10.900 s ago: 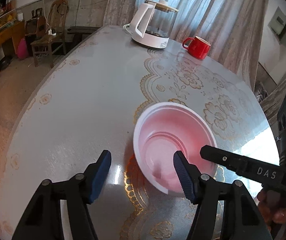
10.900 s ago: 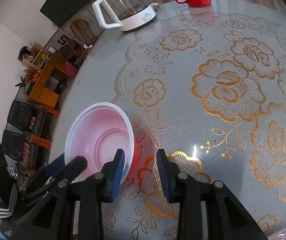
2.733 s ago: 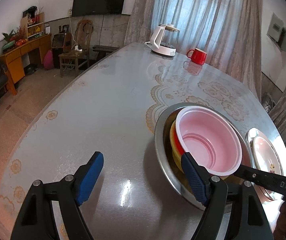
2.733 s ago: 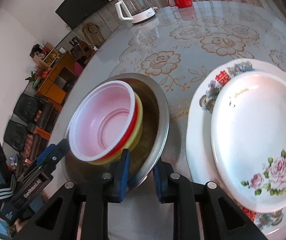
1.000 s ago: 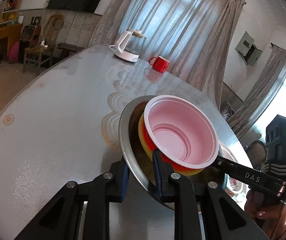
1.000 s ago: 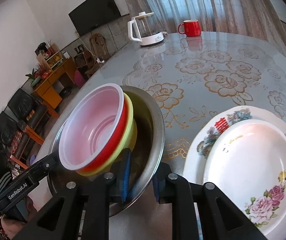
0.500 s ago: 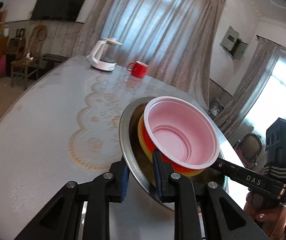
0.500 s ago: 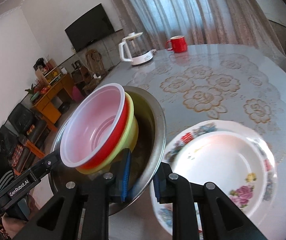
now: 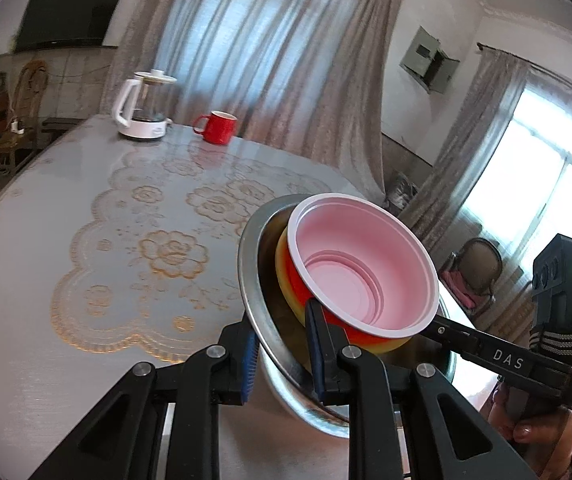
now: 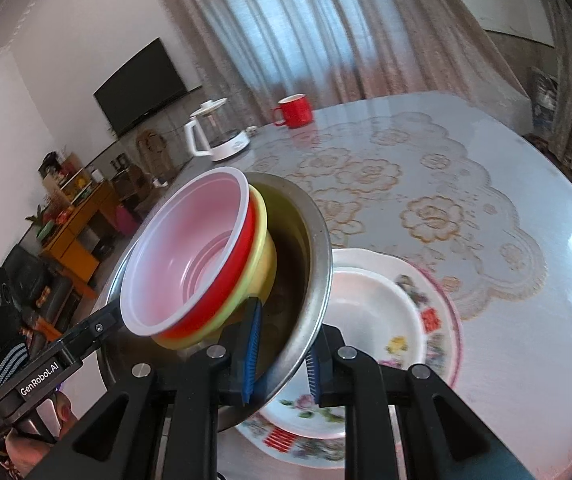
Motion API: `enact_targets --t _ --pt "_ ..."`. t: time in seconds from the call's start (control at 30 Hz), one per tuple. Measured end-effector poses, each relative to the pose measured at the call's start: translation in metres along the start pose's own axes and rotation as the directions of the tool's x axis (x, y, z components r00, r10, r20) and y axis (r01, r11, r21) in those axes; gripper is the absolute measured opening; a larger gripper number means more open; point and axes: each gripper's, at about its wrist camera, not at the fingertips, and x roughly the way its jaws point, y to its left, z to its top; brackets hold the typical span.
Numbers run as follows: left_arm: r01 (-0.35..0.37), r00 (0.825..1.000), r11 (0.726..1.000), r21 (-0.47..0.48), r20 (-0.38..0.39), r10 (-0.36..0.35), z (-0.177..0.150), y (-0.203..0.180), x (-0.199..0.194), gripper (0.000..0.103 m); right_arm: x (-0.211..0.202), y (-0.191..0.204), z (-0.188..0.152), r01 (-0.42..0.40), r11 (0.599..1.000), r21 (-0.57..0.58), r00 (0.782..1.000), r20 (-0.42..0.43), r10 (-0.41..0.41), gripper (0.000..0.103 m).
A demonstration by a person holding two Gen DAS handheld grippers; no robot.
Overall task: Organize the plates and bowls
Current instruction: 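Carry the nested bowls with the right tool over the plate stack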
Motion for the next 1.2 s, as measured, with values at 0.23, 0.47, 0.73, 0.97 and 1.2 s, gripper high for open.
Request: enact_targets --t 0.23,0.47,0.73,0.97,1.2 --pt "0.013 0.999 1.0 0.028 -0.049 -0.012 -0.01 -0.02 0.025 0.021 -0.003 -0.03 -0.009 0.031 0.998 0.059 0.999 -0.012 -0.03 0.019" --pt "0.021 0.995 0.999 0.029 -0.103 -0.018 -0.022 -0.028 0.045 0.021 0.003 -0.055 -0.019 0.058 0.993 0.105 0.998 -0.044 -0.053 0.019" --pt "0.002 0.992 0.999 0.042 -0.126 0.003 -0.031 -0.03 0.057 0.022 0.009 -0.066 -0.026 0.069 0.99 0.127 0.996 -0.067 -0.06 0.019" --pt "-0.012 0.99 0.999 0.048 -0.141 0.019 -0.035 -0.027 0.063 0.022 0.014 -0.068 -0.03 0.075 0.988 0.135 0.994 -0.087 -0.063 0.019" --pt "-0.018 0.988 0.999 0.039 -0.152 0.023 -0.039 -0.023 0.068 0.024 0.017 -0.067 -0.033 0.086 0.987 0.135 0.993 -0.097 -0.073 0.022"
